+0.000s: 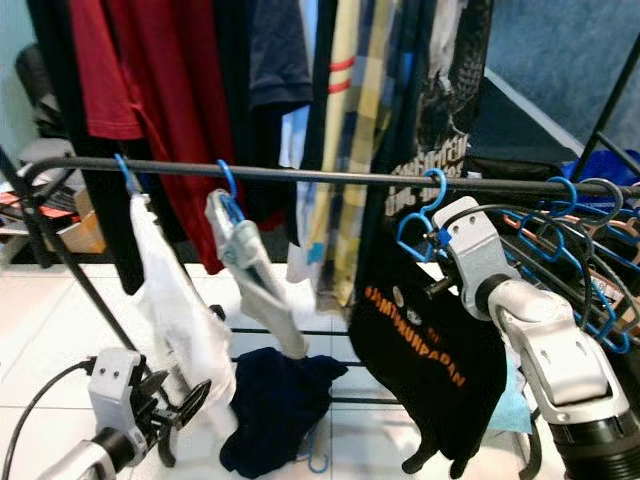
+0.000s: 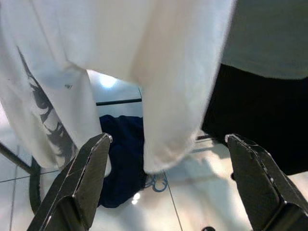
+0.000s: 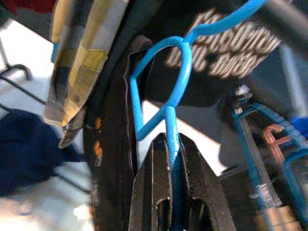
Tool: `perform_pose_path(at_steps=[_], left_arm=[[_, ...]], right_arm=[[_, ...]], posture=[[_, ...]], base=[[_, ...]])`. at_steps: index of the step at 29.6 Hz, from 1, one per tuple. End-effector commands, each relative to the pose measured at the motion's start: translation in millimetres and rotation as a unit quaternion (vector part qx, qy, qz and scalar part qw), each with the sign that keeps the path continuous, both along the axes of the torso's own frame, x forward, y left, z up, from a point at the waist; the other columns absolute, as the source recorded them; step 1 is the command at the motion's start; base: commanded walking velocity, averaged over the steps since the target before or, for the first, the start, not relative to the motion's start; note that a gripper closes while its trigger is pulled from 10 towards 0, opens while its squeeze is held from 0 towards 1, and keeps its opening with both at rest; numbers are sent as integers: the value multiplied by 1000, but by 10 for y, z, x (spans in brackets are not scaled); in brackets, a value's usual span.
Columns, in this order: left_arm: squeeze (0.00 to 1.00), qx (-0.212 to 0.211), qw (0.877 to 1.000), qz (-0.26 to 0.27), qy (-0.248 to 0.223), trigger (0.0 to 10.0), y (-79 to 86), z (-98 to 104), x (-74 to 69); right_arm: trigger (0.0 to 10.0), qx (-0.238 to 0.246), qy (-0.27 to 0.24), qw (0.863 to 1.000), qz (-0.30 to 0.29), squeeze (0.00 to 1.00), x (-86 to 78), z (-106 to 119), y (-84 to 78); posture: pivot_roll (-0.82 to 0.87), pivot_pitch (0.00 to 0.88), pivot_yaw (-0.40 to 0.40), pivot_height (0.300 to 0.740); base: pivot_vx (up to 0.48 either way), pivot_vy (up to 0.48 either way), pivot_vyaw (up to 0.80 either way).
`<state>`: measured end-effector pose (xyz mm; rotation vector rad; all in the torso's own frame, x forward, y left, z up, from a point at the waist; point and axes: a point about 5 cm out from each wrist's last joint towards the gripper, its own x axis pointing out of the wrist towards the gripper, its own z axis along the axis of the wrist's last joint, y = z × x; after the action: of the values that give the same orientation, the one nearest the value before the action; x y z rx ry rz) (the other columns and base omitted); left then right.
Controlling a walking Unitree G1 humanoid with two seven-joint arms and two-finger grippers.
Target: Hang hanger
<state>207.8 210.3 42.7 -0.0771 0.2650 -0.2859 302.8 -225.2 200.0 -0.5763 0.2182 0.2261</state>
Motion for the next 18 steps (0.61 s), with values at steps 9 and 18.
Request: perform_pose_path(at_steps=[9, 18], left_arm=[[0, -9, 999, -45, 1, 10000, -189, 42, -29], [0, -9, 998, -56, -14, 10000, -215, 121, -20]], right_arm=[[0, -116, -118, 985, -52, 0, 127, 159, -161], [0, -73, -211, 974, -37, 0, 279, 445, -113]], posture=[[-95, 0, -8, 740], [-78, 0, -11, 740]], base=[[0, 0, 0], [0, 0, 0]])
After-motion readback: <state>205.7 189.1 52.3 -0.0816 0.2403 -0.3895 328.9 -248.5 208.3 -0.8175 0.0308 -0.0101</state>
